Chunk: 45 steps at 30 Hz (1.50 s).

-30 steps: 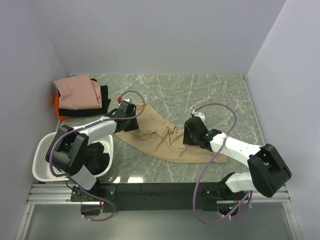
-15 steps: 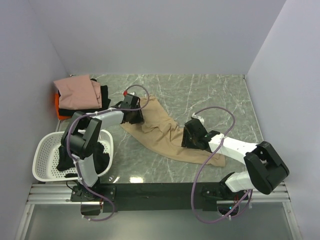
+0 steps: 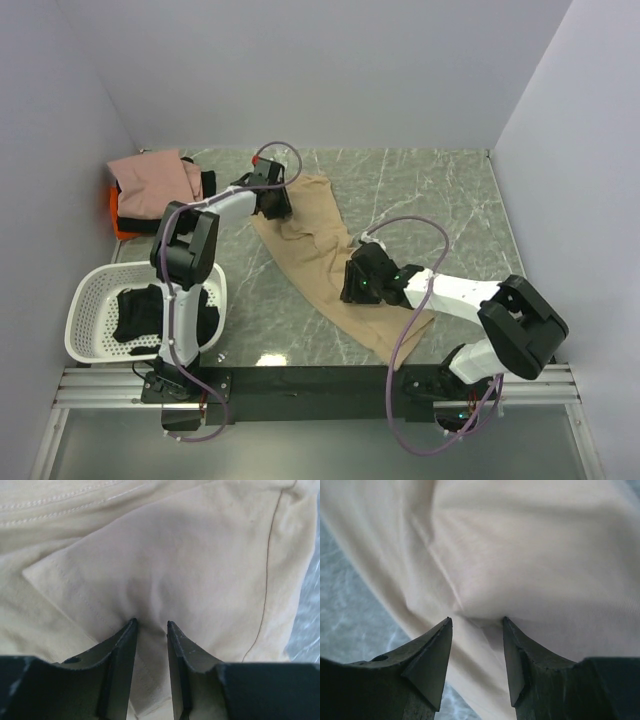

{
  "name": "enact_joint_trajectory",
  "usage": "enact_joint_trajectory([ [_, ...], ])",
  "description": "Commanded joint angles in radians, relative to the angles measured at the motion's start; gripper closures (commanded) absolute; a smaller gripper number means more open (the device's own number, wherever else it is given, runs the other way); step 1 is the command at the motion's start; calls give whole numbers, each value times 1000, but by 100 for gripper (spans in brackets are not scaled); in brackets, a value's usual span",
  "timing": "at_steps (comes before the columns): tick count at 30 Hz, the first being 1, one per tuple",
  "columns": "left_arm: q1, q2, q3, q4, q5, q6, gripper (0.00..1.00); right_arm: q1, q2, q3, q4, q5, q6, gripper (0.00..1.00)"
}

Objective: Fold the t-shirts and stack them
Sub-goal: Fold the tshirt

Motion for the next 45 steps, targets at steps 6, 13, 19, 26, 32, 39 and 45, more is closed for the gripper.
enact_joint_trajectory([
  [6, 26, 133, 219, -98, -11, 41, 63, 96, 46, 86, 20, -101, 50, 48],
  [13, 37, 165, 307, -53, -9, 67, 63, 143, -17, 190, -65, -57, 10, 48],
  [19, 37, 98, 353, -17, -9, 64, 63, 94, -80, 301, -200, 89, -95, 45],
  [26, 35, -117, 155, -7, -18, 54, 63, -48, 23, 342, -127, 28, -189, 45],
  [32, 34, -177, -52, -21, 31, 66, 64, -71, 124, 354, -61, -27, -218, 46],
  [39, 32, -145, -133, 10, 48, 64, 64, -76, 238, 350, -46, -12, -211, 46],
  [45, 32, -59, -72, -33, 46, 78, 64, -73, 268, 289, -15, -53, -166, 47],
])
